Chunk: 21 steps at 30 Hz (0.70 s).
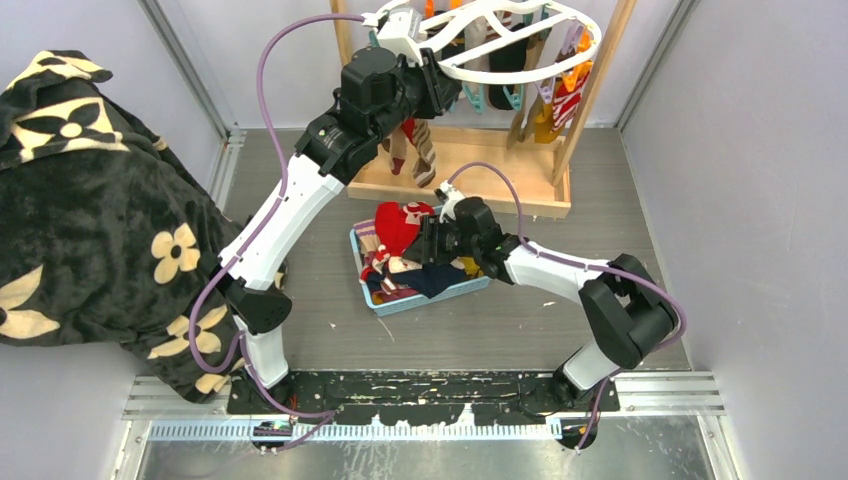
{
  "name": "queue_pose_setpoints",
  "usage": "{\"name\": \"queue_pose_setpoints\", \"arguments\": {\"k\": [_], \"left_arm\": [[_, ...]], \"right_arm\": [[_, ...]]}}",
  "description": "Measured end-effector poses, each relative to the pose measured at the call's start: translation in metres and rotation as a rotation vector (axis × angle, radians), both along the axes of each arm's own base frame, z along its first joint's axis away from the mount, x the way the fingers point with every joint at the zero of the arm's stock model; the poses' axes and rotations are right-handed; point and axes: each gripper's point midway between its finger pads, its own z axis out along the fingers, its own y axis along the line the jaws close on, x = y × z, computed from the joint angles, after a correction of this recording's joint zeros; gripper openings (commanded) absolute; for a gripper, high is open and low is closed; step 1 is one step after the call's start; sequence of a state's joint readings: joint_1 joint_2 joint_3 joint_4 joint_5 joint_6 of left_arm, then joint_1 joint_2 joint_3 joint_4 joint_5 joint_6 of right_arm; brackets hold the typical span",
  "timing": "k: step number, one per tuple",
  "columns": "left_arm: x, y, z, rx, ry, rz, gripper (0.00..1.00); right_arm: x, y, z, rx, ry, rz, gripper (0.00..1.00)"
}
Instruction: Clip the socks to the hanger
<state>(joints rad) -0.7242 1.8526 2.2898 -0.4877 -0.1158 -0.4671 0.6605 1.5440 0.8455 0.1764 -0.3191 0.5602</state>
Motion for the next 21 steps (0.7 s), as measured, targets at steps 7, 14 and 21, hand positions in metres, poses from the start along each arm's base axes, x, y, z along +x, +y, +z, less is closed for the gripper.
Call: {"name": "queue_pose_setpoints", "arguments": {"k": [7,14,21], "left_arm": [[0.0,0.0,0.0,0.0,0.0,0.0,0.15],[0.0,0.0,0.0,0.0,0.0,0.0,0.15],[0.0,0.0,0.0,0.0,0.0,0.0,0.15]], "right_arm": [[-0.004,0.011,0.007,0.081,0.037,0.051,0.48],[-0.008,0.019,0.023,0.146,0.022,0.092,0.46],[-0.008,0.021,0.029,0.166,0.01,0.102,0.45]]}}
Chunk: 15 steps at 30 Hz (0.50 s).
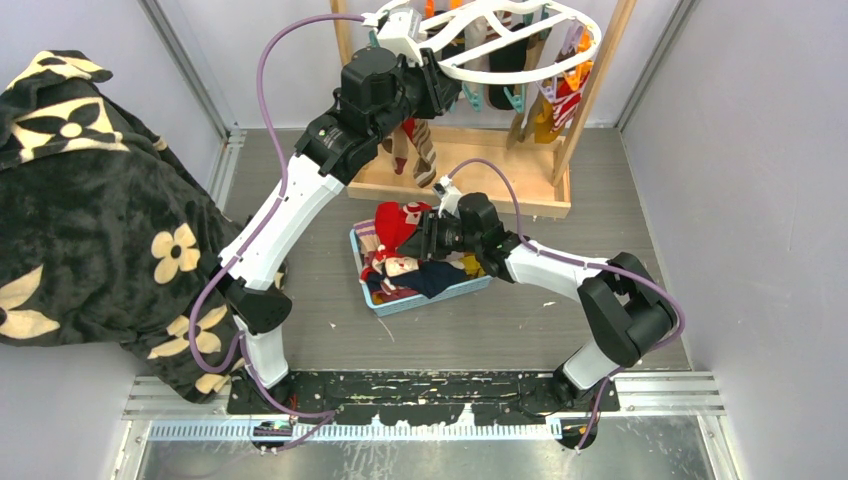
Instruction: Clip the socks to the hanger
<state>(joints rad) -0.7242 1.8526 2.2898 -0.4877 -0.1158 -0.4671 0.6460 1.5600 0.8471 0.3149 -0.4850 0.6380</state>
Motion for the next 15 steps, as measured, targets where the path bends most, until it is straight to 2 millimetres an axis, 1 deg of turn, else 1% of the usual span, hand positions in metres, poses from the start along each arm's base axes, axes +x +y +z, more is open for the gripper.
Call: {"name": "queue_pose_setpoints", "arguments": {"k": [5,8,13,14,15], "left_arm": [[0.0,0.0,0.0,0.0,0.0,0.0,0.15],[0.0,0.0,0.0,0.0,0.0,0.0,0.15],[0.0,0.0,0.0,0.0,0.0,0.0,0.15],[0.0,0.0,0.0,0.0,0.0,0.0,0.15],[0.0,0.0,0.0,0.0,0.0,0.0,0.15]], "right_arm": [[-0.001,-0.002,-0.004,-0.016,0.007,-0.001,0.44],[-0.003,-0.006,-0.013,-0.049,0.026,-0.004,0.46],[-0.009,-0.013,-0.026,-0.106,0.052,0.005,0.46],[-0.01,-0.014,-0.028,-0.113,0.056,0.006,0.46],[-0.011,-0.014,-0.029,-0.116,0.06,0.007,0.43]]}}
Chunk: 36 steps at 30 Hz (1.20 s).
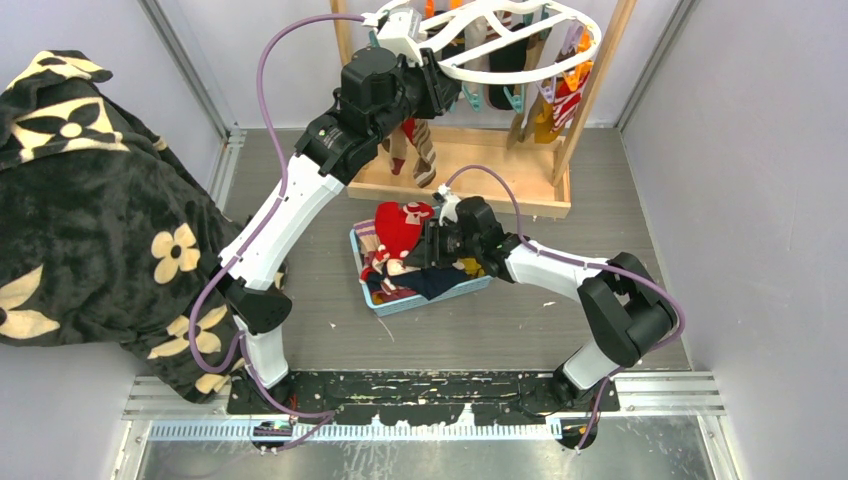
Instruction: Clip the socks to the hanger
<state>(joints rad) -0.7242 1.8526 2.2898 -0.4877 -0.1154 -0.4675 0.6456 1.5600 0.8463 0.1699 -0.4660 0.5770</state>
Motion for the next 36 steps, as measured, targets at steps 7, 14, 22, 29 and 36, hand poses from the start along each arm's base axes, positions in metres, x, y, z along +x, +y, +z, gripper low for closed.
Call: {"name": "queue_pose_setpoints", "arguments": {"k": [7,14,22,29,36], "left_arm": [[0.0,0.0,0.0,0.0,0.0,0.0,0.15],[0.0,0.0,0.0,0.0,0.0,0.0,0.15],[0.0,0.0,0.0,0.001,-0.001,0.0,0.15],[0.0,0.0,0.0,0.003,-0.002,0.0,0.15],[0.0,0.0,0.0,0.003,-0.002,0.001,0.15]], "right_arm": [[0.0,0.0,0.001,0.004,-0.002,0.002,0.2],[0.007,-0.003,0.038,0.067,-0.126,-0.032,0.1],[0.016,-0.014,0.104,0.147,-0.374,-0.091,0.07],[0.019,-0.054,0.171,0.12,-0.65,-0.221,0.03],[0.038,-0.088,0.223,0.03,-0.877,-0.371,0.02]]}}
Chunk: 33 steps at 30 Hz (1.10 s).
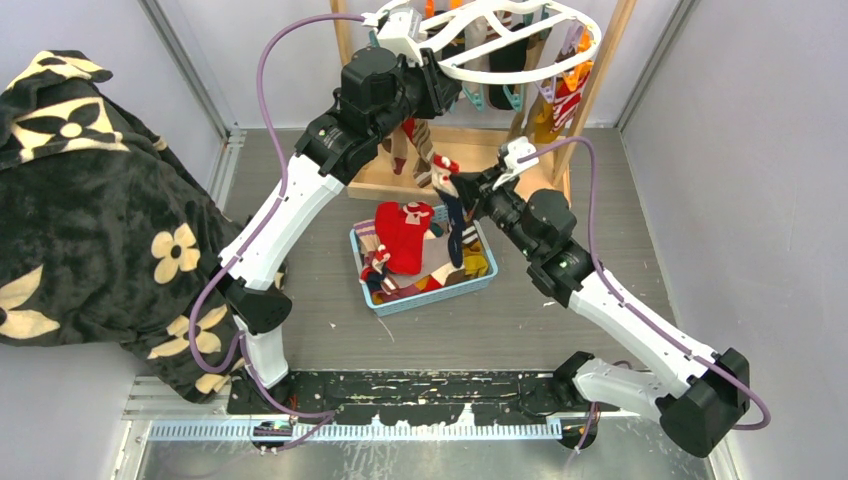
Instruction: Clip the socks to the hanger
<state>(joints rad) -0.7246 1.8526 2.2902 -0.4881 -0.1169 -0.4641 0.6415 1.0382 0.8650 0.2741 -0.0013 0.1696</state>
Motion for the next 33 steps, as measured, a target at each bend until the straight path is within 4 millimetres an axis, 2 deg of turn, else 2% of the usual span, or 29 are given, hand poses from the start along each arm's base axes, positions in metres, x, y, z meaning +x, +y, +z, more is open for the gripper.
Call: {"name": "queue_pose_setpoints", "arguments": {"k": [2,7,12,18,29,33], "left_arm": [[0.0,0.0,0.0,0.0,0.0,0.0,0.15],[-0.001,-0.001,0.0,0.0,0.0,0.002,0.15],[-0.003,-0.004,0.001,0.007,-0.011,0.018,0.11],[-0.005,-0.005,0.006,0.034,-0.054,0.072,0.08],[-0.001,0.001,0.01,0.062,-0.094,0.144,0.08],[-0.001,0.0,0.009,0.067,-0.095,0.153,0.08]], "right_arm": [[0.01,-0.006,0.018,-0.011,-0.048,-0.053,0.02],[0.032,-0.01,0.043,-0.014,-0.116,-0.142,0.02],[0.057,-0.013,0.049,-0.024,-0.152,-0.237,0.01],[0.077,-0.016,0.051,-0.033,-0.178,-0.315,0.01],[0.078,-0.016,0.074,0.008,-0.23,-0.33,0.01],[0.076,-0.012,0.075,0.01,-0.232,-0.317,0.01]]}}
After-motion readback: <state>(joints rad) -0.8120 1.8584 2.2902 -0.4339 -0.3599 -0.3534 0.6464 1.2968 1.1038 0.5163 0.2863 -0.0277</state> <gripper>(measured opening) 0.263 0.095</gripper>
